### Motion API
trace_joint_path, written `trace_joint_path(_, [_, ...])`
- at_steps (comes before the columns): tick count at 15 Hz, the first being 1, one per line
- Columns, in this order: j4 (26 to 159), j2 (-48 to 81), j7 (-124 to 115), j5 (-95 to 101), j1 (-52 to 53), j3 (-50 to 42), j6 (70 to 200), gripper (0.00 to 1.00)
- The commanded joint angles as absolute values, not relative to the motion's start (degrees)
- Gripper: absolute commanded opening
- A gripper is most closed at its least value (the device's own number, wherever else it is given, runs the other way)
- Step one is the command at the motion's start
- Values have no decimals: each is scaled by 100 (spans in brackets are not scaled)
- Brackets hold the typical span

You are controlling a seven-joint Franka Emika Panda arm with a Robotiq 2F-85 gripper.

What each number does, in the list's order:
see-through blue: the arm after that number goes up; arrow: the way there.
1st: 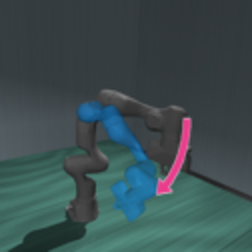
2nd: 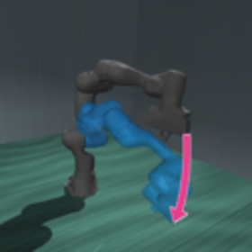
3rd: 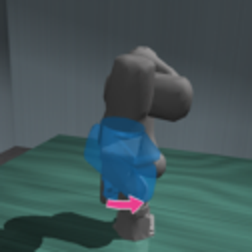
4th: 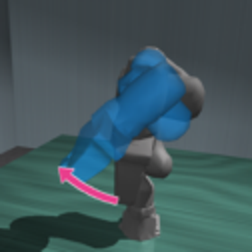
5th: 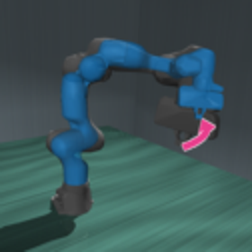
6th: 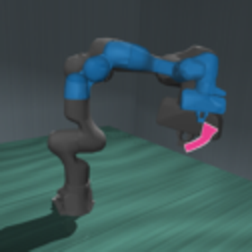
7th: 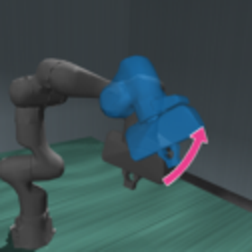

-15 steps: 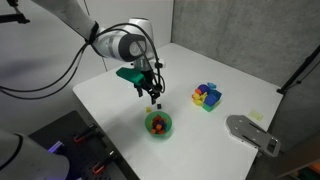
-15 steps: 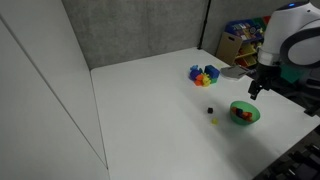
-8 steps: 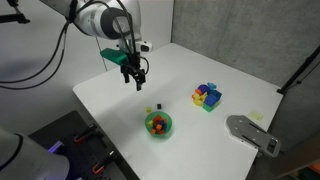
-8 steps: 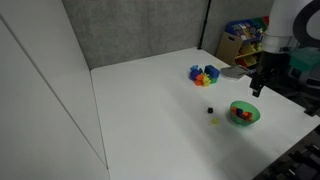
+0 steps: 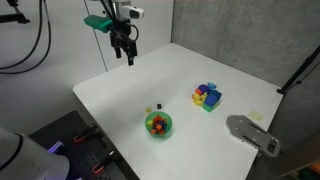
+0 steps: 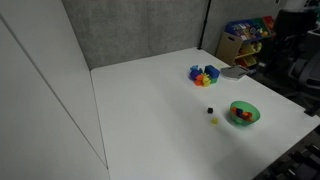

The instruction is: Pick up the small orange block and put it in the green bowl

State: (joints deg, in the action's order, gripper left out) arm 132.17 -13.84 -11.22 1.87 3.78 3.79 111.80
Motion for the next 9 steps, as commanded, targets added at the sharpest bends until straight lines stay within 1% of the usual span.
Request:
trace_joint_path(1, [12977,-1715,-1271,132,343,467,10764,100])
trace_joint_path(6, [12847,-1896,-1250,176,315,491,10469,100])
trace_joint_path(9, [12963,-1875,-1142,167,329,478,10609,100])
